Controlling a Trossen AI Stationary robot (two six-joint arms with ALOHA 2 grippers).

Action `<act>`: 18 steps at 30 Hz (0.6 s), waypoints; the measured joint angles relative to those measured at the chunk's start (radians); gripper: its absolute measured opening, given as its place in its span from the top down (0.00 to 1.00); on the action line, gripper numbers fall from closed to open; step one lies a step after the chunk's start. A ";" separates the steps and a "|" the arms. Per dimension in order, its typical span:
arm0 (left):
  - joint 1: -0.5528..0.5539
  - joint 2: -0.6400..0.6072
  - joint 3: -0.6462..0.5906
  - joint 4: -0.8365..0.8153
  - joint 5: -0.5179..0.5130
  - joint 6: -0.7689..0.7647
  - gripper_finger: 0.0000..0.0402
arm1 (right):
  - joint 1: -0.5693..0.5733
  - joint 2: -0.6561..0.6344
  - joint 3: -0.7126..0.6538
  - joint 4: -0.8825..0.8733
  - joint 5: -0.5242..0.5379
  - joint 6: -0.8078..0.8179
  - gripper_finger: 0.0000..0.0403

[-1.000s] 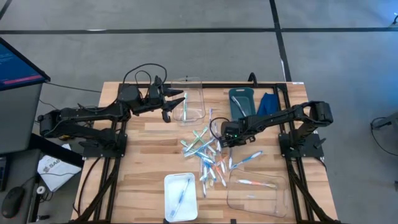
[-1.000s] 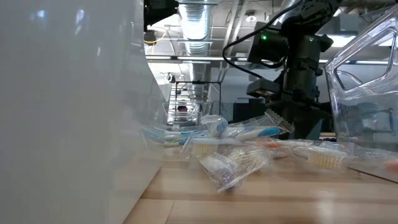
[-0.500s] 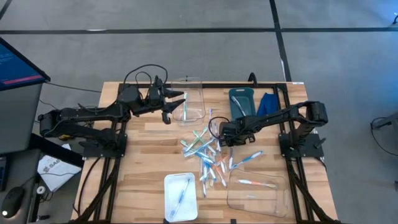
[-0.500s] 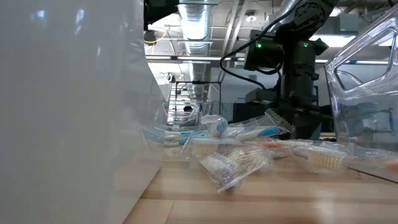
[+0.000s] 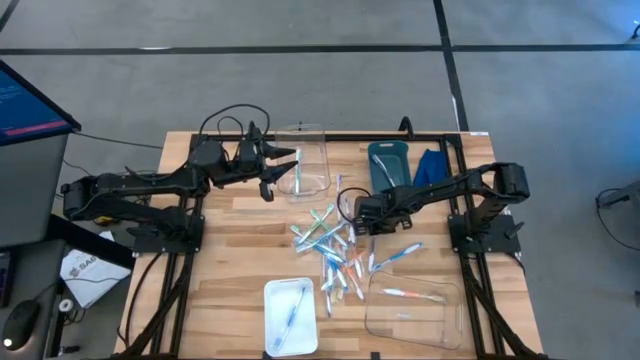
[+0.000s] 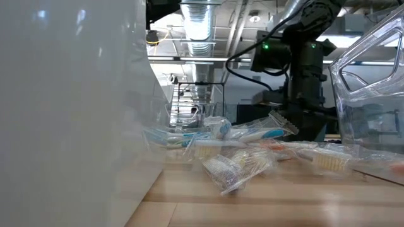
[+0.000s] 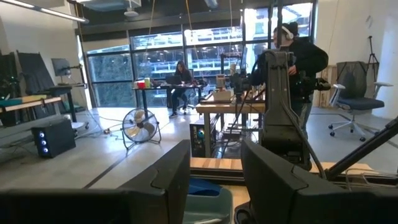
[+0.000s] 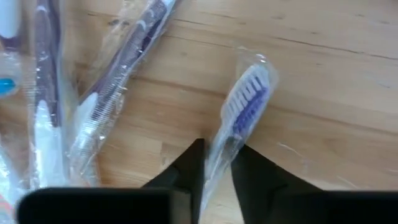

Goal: Pick & Place Toothbrushes
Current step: Put the purple toothbrush into the green bin

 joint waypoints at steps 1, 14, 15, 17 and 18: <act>0.000 0.000 0.000 0.000 0.000 0.000 0.66 | 0.000 0.000 0.000 -0.003 0.000 0.000 0.89; 0.000 0.000 0.000 -0.010 0.000 -0.022 0.66 | 0.002 0.006 0.111 -0.152 -0.031 -0.058 0.99; 0.000 0.000 0.000 -0.011 0.000 -0.022 0.66 | 0.001 0.005 0.133 -0.173 -0.032 -0.069 0.98; 0.000 0.000 0.000 -0.013 0.000 -0.022 0.66 | 0.000 0.005 0.177 -0.228 -0.030 -0.097 0.98; 0.000 0.000 0.000 -0.014 0.000 -0.022 0.66 | 0.000 0.005 0.202 -0.245 -0.029 -0.110 0.99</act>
